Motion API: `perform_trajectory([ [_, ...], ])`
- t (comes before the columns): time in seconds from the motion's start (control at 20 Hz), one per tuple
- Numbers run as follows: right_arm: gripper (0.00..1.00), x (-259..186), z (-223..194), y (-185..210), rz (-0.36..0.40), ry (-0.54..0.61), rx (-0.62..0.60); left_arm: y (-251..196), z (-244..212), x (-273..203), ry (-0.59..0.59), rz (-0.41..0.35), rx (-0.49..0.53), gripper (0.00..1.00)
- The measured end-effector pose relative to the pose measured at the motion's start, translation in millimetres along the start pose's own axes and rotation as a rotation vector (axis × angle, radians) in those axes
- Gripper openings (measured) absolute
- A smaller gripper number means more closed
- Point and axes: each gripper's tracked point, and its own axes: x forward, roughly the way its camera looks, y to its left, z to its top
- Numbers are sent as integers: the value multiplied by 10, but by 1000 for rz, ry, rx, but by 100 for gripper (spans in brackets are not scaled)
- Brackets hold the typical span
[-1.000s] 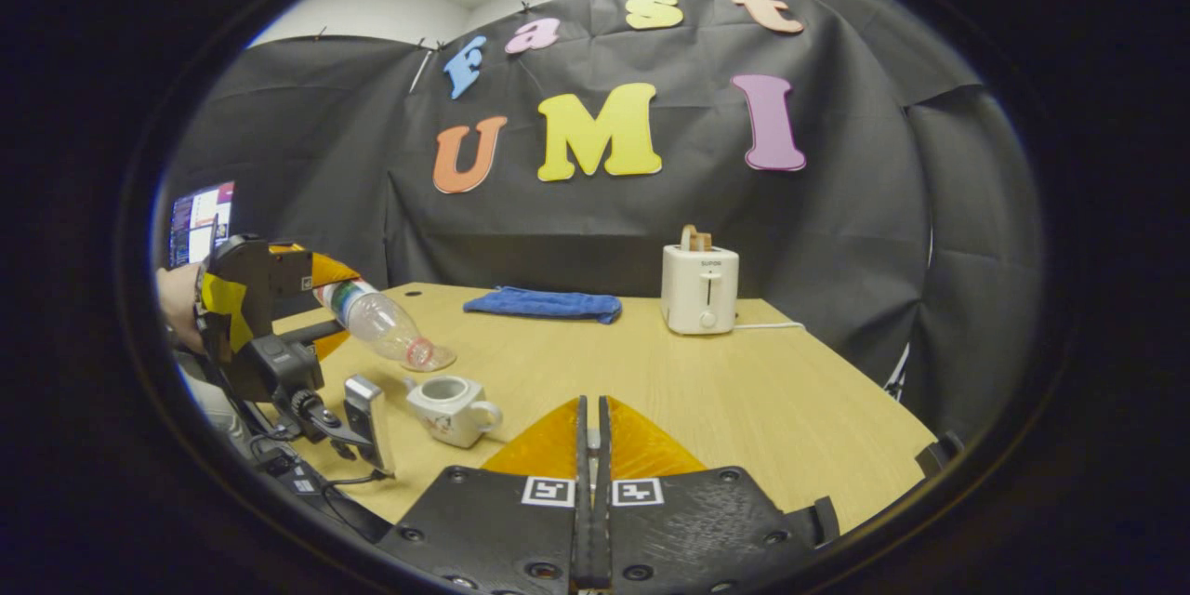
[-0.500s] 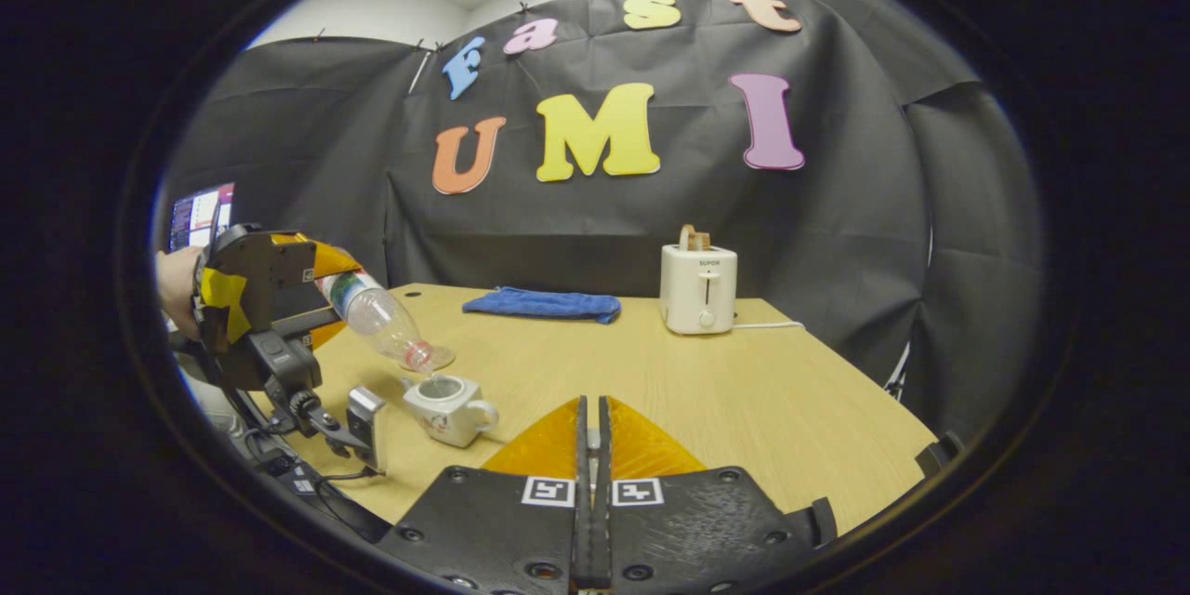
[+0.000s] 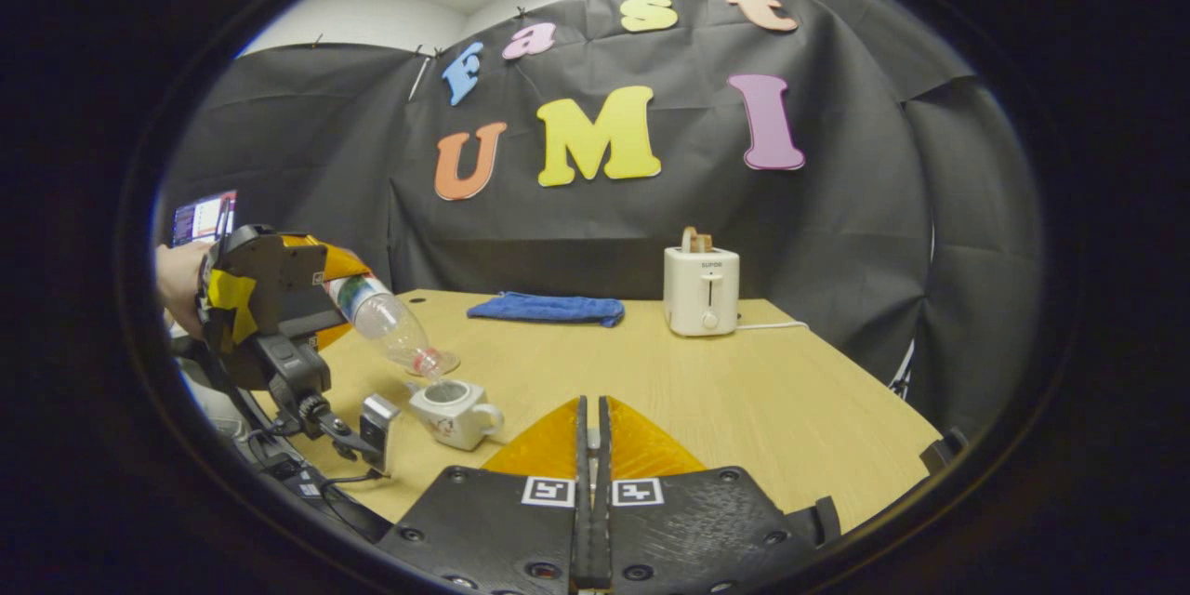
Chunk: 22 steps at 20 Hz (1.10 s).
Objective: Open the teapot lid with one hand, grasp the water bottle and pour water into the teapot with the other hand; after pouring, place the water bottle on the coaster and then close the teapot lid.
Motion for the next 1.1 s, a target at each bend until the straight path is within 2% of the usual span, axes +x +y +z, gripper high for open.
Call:
perform_trajectory([
  [0.25,0,-5,7,-36,-1,-6,12,77,8,-33,-1,8,66,75],
  [1.1,0,-44,-5,-90,3,-14,31,259,3,-67,28,29,161,75],
])
